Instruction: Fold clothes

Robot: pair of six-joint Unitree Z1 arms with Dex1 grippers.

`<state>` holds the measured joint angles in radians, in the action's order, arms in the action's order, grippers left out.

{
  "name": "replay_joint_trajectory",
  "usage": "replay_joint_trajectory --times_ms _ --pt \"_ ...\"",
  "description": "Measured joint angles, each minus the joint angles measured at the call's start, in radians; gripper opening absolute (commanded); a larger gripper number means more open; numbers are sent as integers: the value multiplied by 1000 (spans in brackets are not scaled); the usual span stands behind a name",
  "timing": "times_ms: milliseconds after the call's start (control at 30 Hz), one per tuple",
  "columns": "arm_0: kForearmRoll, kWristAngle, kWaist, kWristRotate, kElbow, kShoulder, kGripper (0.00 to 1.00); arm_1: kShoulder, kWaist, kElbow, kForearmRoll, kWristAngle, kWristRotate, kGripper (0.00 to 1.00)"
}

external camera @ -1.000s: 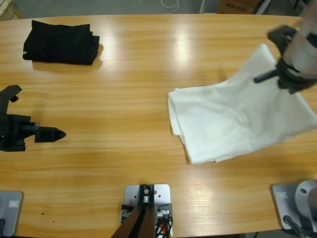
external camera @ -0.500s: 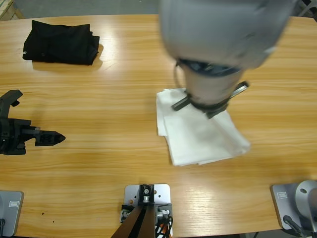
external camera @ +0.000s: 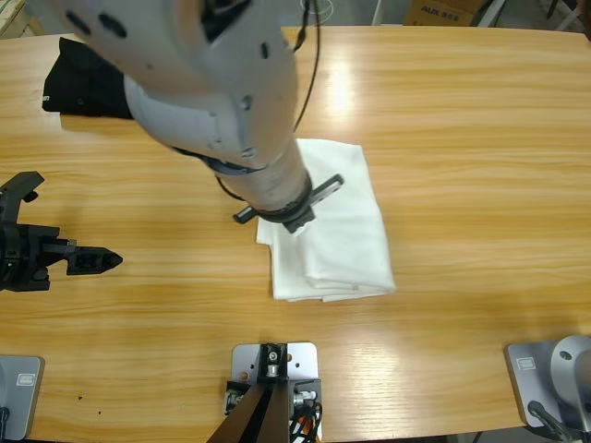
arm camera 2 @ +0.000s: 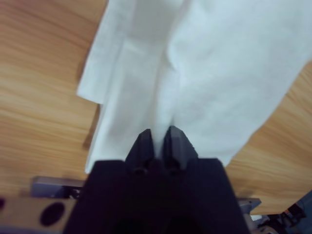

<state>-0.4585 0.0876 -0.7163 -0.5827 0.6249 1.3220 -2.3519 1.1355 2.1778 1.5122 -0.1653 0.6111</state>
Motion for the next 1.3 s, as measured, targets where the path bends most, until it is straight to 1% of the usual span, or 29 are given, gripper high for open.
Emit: replay_joint_trajectory --times_ms 100,133,167,200,267,300,400,467,567,600,633,667,700,733,767,867,900,967,1000,1100,1133,1167,1300 --pt "2 0 0 0 -1 0 991 -22 0 79 0 6 -42 971" --pt "2 0 0 0 -1 0 991 -24 0 102 0 6 -56 929" --pt "2 0 0 0 -1 0 991 -25 0 122 0 10 -73 908" --pt "2 0 0 0 -1 0 991 -25 0 142 0 18 -89 868" --pt "2 0 0 1 -1 0 990 -24 0 178 0 36 -111 756" --pt "2 0 0 2 -1 0 985 -24 0 195 0 46 -118 730" --pt "2 0 0 20 0 0 977 1 0 213 0 65 -129 731" --pt "3 8 -6 29 13 -1 980 56 -9 212 0 69 -135 734" --pt "5 29 -64 32 78 1 991 178 -84 151 -2 71 -148 746" --pt "6 30 -100 33 109 7 991 227 -124 99 -13 75 -169 680" --pt "6 32 -139 38 146 21 991 276 -168 34 -39 90 -197 326" --pt "7 32 -174 49 183 45 991 325 -214 -43 -78 119 -235 21" --pt "7 33 -212 60 220 75 983 374 -261 -131 -133 157 -276 0" --pt "7 33 -246 69 258 108 932 422 -307 -225 -194 198 -309 0" --pt "7 33 -278 76 295 141 845 467 -355 -320 -252 241 -342 0" --pt "7 33 -355 85 405 245 637 603 -490 -602 -448 361 -417 0" --pt "7 37 -371 86 440 274 609 644 -523 -688 -511 381 -429 0" --pt "8 61 -391 87 515 330 605 704 -575 -842 -630 433 -452 0" --pt "8 79 -395 87 555 359 574 722 -598 -907 -688 467 -460 0" --pt "8 114 -402 87 665 446 315 732 -651 -1053 -851 549 -469 0" --pt "7 118 -403 87 697 473 114 729 -666 -1089 -905 572 -470 0" --pt "6 120 -404 87 728 498 0 721 -682 -1119 -959 603 -471 0" --pt "-7 123 -405 83 823 568 0 655 -723 -1186 -1123 717 -490 0"
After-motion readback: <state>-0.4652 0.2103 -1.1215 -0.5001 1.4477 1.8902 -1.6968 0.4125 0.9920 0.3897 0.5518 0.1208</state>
